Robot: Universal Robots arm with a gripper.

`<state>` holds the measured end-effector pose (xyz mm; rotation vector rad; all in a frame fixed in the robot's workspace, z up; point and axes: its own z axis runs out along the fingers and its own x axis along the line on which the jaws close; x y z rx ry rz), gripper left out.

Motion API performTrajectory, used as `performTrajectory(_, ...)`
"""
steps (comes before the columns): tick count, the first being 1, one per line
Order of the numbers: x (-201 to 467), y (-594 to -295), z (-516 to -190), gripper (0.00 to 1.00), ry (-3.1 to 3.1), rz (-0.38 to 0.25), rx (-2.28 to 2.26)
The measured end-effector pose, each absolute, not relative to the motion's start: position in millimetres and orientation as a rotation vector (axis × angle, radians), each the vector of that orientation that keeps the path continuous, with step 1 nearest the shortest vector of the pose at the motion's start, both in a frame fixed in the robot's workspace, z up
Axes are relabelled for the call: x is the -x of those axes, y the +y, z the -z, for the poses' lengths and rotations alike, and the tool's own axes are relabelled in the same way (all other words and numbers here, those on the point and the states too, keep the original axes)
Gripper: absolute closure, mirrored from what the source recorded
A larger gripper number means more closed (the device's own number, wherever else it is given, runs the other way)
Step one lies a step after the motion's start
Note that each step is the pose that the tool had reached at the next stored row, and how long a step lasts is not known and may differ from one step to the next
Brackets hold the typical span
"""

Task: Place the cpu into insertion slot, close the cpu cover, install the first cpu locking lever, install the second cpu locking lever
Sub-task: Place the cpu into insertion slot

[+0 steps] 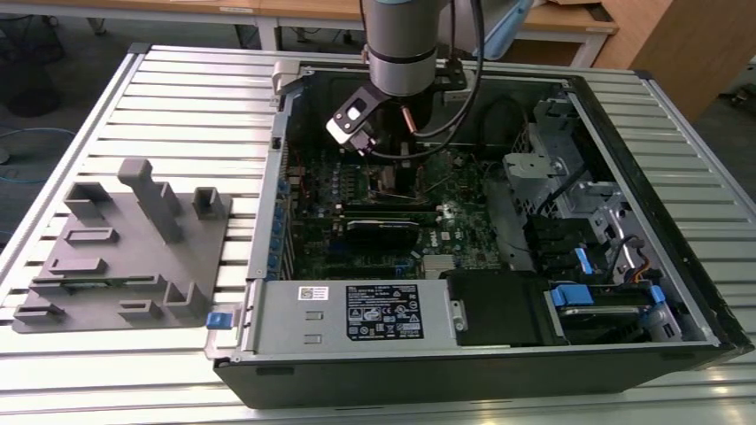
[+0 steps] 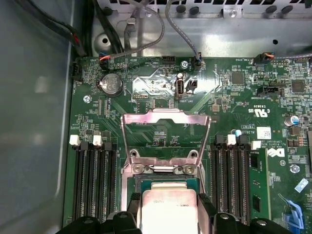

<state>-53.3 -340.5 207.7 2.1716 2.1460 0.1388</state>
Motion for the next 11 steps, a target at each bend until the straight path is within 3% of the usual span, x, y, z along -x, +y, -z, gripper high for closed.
performTrajectory(11, 53.2, -335.9, -198.7, 0.46, 2.146, -0.139, -2.171)
